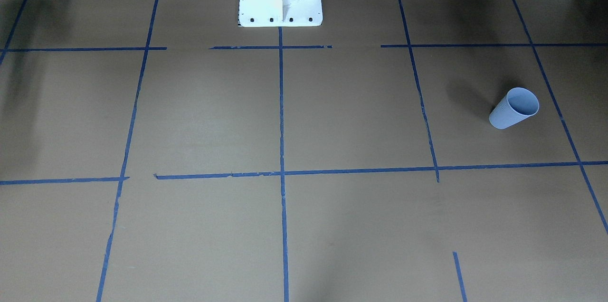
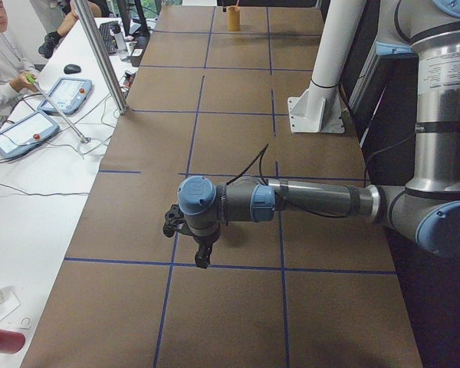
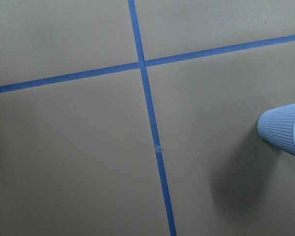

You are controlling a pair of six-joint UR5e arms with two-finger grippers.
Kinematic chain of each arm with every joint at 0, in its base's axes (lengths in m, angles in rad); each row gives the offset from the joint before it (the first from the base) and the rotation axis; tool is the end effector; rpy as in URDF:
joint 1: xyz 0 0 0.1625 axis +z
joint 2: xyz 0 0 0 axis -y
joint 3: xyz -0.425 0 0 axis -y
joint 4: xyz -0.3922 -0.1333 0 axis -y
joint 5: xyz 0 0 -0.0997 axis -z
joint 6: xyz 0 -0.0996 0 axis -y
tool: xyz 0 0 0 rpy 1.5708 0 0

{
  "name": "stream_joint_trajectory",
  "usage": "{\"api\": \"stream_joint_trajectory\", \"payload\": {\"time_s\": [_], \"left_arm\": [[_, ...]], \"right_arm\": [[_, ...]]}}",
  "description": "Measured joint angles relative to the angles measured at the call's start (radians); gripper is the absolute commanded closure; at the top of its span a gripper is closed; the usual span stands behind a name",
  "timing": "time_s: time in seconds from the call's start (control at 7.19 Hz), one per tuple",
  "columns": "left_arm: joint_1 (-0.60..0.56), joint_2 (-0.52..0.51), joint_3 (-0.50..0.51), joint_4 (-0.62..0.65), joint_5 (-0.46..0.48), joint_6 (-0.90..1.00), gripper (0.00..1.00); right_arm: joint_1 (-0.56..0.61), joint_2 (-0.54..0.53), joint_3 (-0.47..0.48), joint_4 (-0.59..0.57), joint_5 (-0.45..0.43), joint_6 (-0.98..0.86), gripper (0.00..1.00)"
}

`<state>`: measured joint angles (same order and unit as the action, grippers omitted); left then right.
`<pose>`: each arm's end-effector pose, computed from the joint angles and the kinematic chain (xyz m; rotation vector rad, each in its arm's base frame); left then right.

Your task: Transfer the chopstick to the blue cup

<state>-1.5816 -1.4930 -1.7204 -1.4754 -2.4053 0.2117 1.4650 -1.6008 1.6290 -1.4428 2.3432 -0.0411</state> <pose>-0.0644 -0.4556 0.6273 0.0707 0.8330 0.1792 0.0118 -0.4929 0.6312 0.1235 -0.7764 -0.1996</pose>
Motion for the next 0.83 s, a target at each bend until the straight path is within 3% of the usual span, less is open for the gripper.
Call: {"api": "stream_joint_trajectory", "payload": {"time_s": [0.83], "left_arm": [[0.002,-0.001,-0.006,-0.004,0.002,-0.007,0.00]], "right_arm": [[-0.001,0.006,0.003,0.001,0.001,0.001,0.00]]}}
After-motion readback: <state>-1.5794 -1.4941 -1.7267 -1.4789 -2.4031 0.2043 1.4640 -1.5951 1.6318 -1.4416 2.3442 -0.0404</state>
